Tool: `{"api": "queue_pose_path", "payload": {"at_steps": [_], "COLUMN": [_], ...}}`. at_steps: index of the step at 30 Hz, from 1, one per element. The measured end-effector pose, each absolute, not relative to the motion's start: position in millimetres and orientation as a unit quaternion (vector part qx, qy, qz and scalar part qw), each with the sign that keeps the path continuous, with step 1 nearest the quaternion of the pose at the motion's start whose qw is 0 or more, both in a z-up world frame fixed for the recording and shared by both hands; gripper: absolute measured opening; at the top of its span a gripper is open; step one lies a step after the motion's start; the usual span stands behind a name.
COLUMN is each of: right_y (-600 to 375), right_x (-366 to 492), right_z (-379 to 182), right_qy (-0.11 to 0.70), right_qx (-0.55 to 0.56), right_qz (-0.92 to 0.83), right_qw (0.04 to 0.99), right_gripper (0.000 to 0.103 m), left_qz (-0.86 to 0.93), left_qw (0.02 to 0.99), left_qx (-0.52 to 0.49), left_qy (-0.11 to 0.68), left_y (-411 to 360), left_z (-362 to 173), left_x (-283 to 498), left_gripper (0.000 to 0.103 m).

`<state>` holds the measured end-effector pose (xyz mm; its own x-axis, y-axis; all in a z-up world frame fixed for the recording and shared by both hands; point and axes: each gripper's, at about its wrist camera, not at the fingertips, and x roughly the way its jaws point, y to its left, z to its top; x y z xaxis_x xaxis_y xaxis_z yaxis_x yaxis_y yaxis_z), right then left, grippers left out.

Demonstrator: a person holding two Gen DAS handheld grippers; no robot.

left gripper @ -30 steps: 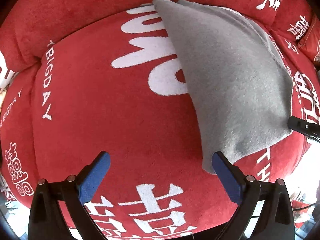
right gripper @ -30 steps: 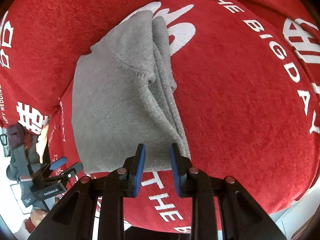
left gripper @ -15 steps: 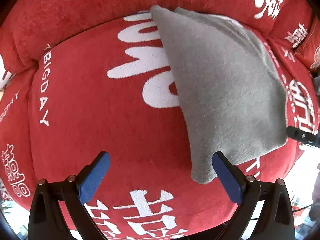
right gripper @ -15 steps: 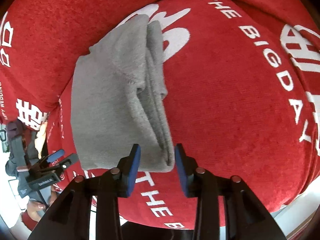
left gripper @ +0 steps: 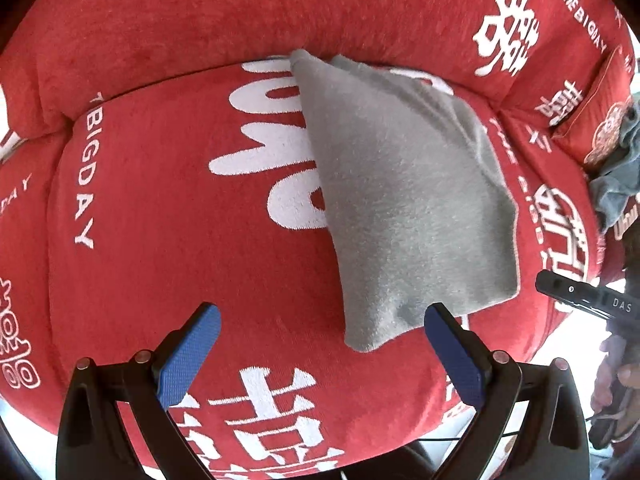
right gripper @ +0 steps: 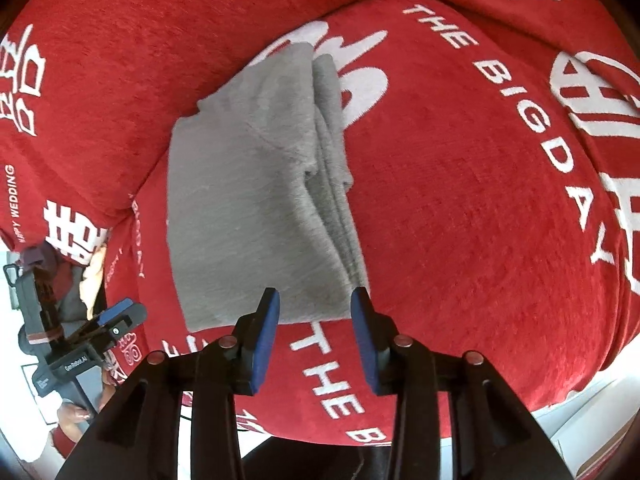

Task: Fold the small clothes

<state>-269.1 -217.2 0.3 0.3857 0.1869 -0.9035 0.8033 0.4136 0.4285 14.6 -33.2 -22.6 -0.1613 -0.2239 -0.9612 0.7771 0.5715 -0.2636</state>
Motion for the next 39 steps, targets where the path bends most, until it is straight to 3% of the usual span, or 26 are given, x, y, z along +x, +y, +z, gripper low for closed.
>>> {"api": "queue_pose_path", "payload": {"at_steps": [2,4,13,19,23,25,32,36,39], "right_y": [-217.7,-223.2,-291.7,-351.8,-361.1,-360.5,-356.4,-356.5,-362.7], "right_x": [-270.0,-270.2,-229.9,-186.0,-176.0,-179.2,-183.9,-191.9,-205.8], "right_z": [9.3,15.5,-8.3,-60.1,-85.7,-72.2,-85.8,-85.1,-76.8], "right_qy": [0.495,0.484,0.473,0.465,0.476,0.464,0.516,0.499,0.500], "right_qx": [0.490,0.494,0.513,0.573,0.604,0.586,0.539,0.556,0.560], "right_qz": [-0.237,-0.239,-0.198,-0.146,-0.111,-0.092,-0.101,-0.109,-0.115], "right_qw": [0.677,0.682,0.688,0.659,0.630,0.658,0.658,0.655,0.650], "right_gripper": [0.050,0.053,0.053,0.053,0.014,0.008,0.008,0.010,0.037], "left_qz": [-0.414,-0.412,-0.355,-0.321,-0.315,-0.319,-0.322,-0.327,-0.332], "left_qw": [0.608,0.614,0.638,0.658,0.663,0.661,0.650,0.647,0.643], "left_qx": [0.202,0.202,0.156,0.160,0.149,0.158,0.181,0.196,0.197], "left_qy": [0.646,0.643,0.665,0.663,0.663,0.660,0.665,0.661,0.661], "left_y": [-31.3,-31.5,-56.3,-90.3,-99.5,-103.2,-117.9,-117.8,-113.4], "left_z": [-22.2,-22.9,-46.4,-68.0,-67.5,-67.9,-78.1,-73.7,-71.2], "left_x": [17.6,22.0,45.1,52.5,52.1,47.7,32.1,32.5,36.8], "left_gripper": [0.102,0.102,0.102,0.102,0.102,0.102,0.102,0.102,0.102]}}
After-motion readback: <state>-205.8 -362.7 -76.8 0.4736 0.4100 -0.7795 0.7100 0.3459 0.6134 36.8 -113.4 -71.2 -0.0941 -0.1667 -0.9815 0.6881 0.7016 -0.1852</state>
